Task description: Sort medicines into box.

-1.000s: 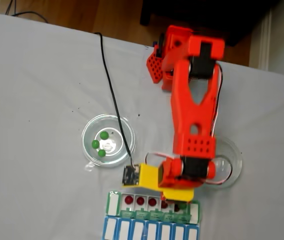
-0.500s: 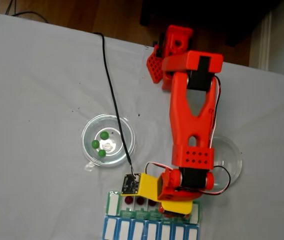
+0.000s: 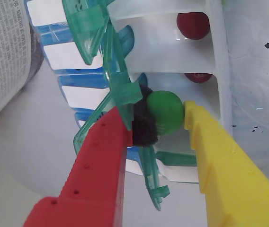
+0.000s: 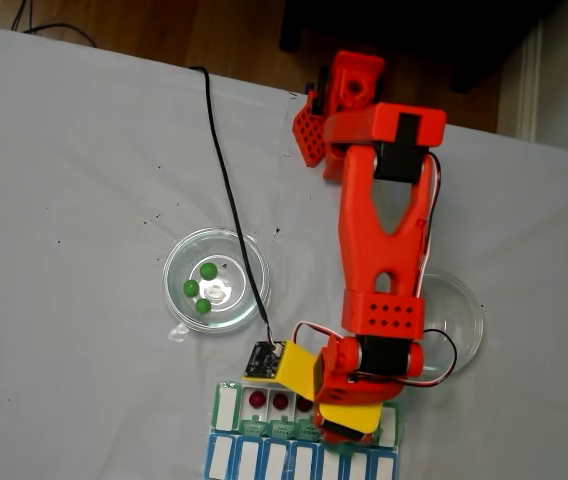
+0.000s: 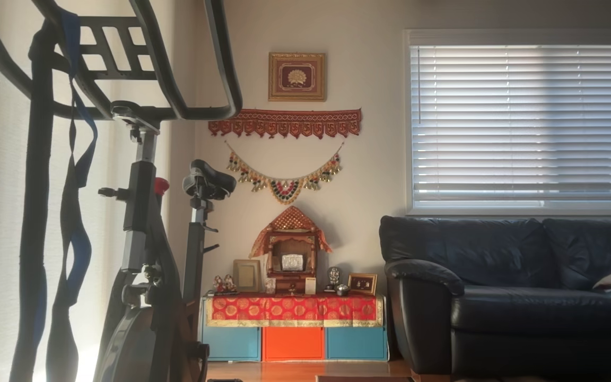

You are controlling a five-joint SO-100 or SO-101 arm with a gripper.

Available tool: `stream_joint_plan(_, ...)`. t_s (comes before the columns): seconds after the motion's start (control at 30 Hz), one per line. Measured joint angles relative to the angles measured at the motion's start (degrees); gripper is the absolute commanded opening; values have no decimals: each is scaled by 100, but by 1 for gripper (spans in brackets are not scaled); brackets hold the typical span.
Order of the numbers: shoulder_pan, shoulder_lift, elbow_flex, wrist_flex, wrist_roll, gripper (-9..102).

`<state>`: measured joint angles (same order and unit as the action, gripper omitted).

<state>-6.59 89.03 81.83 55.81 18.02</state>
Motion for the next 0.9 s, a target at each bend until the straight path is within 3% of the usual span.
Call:
stream_joint_plan(0.57,-26,0,0,457,-343,21)
stream_joint_plan(0.67,-9,97,0,615,-413,17)
stream_joint_plan(0.77,70,431,9,853,-483,1)
stream_joint_plan(0.9,431,1301,272,1371,-738,2)
